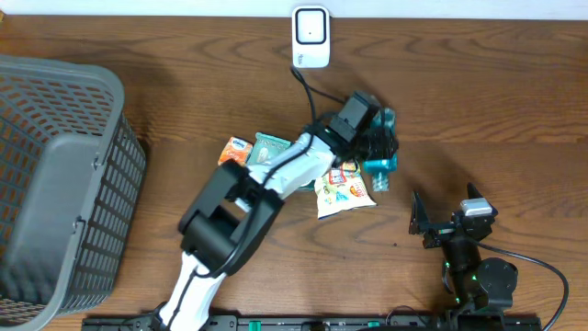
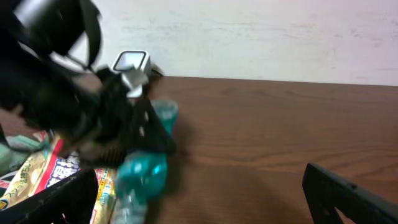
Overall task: Scan the item barcode
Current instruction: 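Carry the Listerine bottle right and stand it right of the snack bag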
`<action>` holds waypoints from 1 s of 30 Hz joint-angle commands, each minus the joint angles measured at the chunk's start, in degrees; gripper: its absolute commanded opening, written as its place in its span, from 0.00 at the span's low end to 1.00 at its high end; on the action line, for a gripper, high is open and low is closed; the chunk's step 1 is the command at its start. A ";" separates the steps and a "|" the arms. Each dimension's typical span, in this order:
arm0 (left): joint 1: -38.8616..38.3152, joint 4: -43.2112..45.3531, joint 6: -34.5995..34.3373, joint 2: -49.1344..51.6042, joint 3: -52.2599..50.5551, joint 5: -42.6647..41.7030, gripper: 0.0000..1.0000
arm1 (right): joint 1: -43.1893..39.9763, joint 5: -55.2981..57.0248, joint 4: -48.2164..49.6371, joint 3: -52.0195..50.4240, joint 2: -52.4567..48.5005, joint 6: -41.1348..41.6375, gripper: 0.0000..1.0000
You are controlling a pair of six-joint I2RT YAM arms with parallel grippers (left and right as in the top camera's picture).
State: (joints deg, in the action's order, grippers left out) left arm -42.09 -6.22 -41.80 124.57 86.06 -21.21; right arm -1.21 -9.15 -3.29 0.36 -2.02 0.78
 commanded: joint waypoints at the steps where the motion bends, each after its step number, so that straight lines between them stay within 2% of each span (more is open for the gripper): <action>1: -0.28 0.11 -1.62 -0.39 1.55 1.01 0.51 | 0.50 0.20 -0.22 -0.04 0.17 -0.63 0.99; 2: -0.28 0.09 -1.62 -0.39 1.55 0.98 0.53 | 0.50 0.20 -0.22 -0.04 0.17 -0.66 0.99; 5: -0.09 0.15 -1.60 -1.66 1.70 0.96 0.70 | 0.50 0.20 -0.22 -0.04 0.17 -0.66 0.99; 9: 0.46 0.13 1.07 -5.40 2.69 1.01 0.73 | 0.50 0.20 -0.22 -0.04 0.17 -0.66 0.99; 12: 1.33 -0.15 2.78 -10.29 2.99 0.98 0.84 | 0.50 0.20 -0.22 -0.04 0.17 -0.66 0.99; 14: 1.79 -0.61 3.52 -13.03 2.99 0.98 0.85 | 0.50 0.20 -0.22 -0.04 0.17 -0.66 0.99; 17: 2.71 -1.44 7.85 -18.43 2.99 1.29 0.94 | 0.50 0.20 -0.22 -0.04 0.17 -0.63 0.99; 21: 4.70 -6.38 11.65 -26.34 3.02 5.22 0.97 | 0.50 0.22 -0.20 -0.04 0.17 -0.66 0.99; 25: 6.45 -14.12 16.55 -35.19 3.02 14.47 1.00 | 0.50 0.20 -0.20 -0.04 0.17 -0.66 0.99; 30: 9.90 -23.30 19.12 -45.09 3.02 23.30 0.98 | 0.50 0.22 -0.22 -0.04 0.17 -0.63 0.99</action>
State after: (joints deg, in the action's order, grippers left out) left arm -34.57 -25.67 -26.76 85.67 88.16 -7.09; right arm -1.21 -9.15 -3.29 0.36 -2.02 0.78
